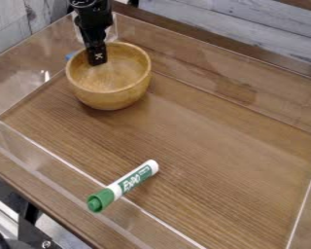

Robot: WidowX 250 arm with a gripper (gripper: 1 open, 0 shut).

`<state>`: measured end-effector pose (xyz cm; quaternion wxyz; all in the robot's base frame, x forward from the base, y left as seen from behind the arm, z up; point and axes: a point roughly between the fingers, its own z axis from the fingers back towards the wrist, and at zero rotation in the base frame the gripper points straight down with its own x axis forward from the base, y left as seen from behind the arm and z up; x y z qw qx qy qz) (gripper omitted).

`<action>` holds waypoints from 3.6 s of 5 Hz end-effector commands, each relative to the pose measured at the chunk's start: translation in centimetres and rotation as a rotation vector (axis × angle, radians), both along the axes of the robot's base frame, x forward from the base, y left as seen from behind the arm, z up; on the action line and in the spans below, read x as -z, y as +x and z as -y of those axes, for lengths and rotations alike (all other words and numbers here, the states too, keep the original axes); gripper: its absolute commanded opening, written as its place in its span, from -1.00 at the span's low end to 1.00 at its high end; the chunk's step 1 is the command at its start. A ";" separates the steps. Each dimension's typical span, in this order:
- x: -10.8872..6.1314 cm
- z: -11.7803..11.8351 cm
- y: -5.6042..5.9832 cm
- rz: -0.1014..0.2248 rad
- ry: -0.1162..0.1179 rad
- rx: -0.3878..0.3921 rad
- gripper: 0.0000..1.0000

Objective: Put the blue block in the brown bowl

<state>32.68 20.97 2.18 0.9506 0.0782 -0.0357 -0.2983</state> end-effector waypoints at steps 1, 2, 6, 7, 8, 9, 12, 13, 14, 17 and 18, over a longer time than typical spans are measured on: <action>5.0 1.4 -4.8 -0.171 -0.084 -0.019 -1.00; 5.3 1.6 -5.2 -0.179 -0.087 -0.026 -1.00; 4.9 2.7 -5.3 -0.192 -0.108 -0.062 1.00; 4.6 3.2 -5.3 -0.193 -0.115 -0.075 1.00; 4.4 3.7 -5.2 -0.195 -0.123 -0.087 1.00; 4.1 4.1 -5.2 -0.196 -0.130 -0.100 1.00; 3.4 5.5 -4.9 -0.200 -0.153 -0.138 1.00; 3.2 5.7 -4.7 -0.200 -0.155 -0.149 1.00; 3.0 6.1 -4.4 -0.200 -0.158 -0.157 1.00; 2.3 7.2 -3.3 -0.194 -0.168 -0.173 1.00; 2.0 7.5 -2.7 -0.192 -0.170 -0.178 1.00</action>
